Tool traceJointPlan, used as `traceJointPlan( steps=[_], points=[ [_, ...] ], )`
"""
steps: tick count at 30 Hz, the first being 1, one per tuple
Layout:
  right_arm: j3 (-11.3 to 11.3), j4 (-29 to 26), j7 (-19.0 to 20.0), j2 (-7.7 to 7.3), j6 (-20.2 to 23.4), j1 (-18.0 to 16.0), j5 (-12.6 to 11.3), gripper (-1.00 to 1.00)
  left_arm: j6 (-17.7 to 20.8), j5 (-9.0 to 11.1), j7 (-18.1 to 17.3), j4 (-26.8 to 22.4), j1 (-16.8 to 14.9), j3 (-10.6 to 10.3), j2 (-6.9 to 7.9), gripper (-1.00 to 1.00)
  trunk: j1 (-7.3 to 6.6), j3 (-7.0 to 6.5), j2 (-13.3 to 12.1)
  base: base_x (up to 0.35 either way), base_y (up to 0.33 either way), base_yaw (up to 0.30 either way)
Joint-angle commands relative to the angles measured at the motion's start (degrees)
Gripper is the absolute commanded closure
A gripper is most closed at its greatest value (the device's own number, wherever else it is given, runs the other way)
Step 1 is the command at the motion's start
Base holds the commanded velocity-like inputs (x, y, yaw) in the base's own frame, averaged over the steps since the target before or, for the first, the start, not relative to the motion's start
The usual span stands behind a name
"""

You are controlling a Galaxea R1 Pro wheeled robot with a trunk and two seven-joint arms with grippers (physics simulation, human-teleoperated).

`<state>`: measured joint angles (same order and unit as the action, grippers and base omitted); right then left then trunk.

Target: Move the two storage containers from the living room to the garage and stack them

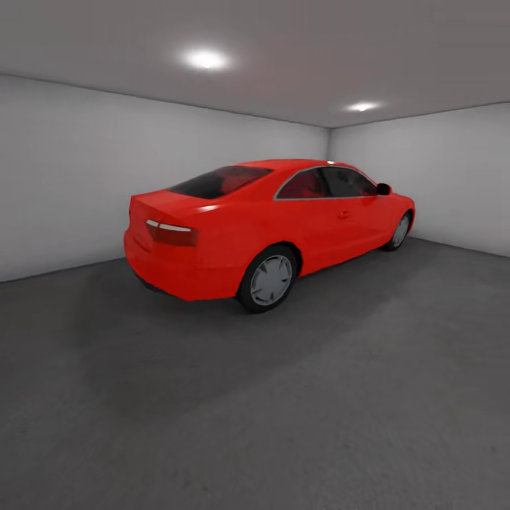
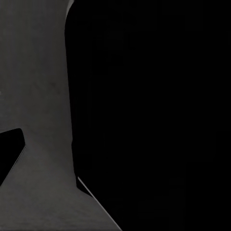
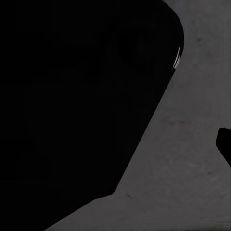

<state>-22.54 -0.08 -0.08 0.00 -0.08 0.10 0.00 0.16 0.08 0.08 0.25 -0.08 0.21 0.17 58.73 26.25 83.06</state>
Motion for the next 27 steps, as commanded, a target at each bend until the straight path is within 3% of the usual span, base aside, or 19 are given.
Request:
traceJointPlan(
  steps=[1,27],
  points=[
    [-0.22,-0.01,-0.01,0.0,-0.01,-0.01,0.0,-1.0,0.02,0.01,0.01,0.01,-0.01,0.03,0.0,-1.0,0.0,0.01,0.02,0.0,0.0,-0.293],
    [-0.22,-0.01,0.01,0.0,-0.01,-0.01,0.0,-1.0,0.02,0.01,0.01,0.01,-0.01,-0.12,-0.26,-1.0,0.0,-0.51,0.02,0.0,0.0,-0.293]
  ],
)
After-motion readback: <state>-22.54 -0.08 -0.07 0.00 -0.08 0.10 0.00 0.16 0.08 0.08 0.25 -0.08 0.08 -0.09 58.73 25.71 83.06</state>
